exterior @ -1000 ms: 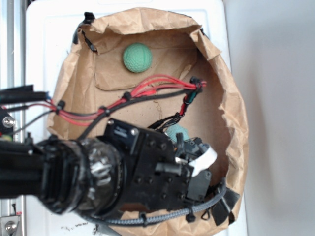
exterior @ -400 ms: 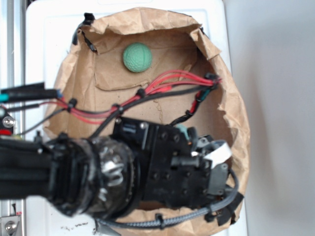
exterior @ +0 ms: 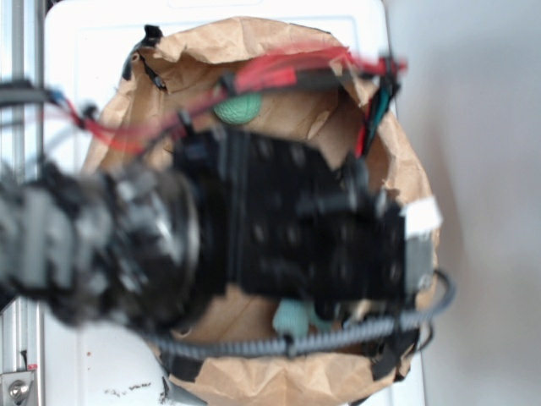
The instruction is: Grab the blue cloth.
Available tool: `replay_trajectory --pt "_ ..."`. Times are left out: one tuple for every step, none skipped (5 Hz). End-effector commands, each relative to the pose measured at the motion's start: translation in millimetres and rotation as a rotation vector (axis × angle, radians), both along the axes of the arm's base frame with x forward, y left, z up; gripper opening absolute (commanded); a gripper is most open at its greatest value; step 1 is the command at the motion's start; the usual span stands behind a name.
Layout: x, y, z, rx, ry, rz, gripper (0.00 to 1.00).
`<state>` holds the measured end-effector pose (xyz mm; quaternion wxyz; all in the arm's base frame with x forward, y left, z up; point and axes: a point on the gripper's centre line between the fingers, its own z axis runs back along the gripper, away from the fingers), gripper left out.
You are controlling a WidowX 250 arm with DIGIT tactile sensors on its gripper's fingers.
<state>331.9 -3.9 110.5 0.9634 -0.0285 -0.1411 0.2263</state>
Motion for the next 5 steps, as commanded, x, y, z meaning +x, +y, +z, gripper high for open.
replay_trajectory --pt "-9 46 69 -0.031 -0.054 -0.026 0.00" --pt "-27 46 75 -0.024 -0.036 -0.078 0.00" --pt "-47 46 82 0.007 -0.022 -0.121 0.00" --pt "-65 45 87 -0.004 -0.061 -0.151 0.00" --pt "-67 41 85 0.005 -0.078 -0.149 0.00"
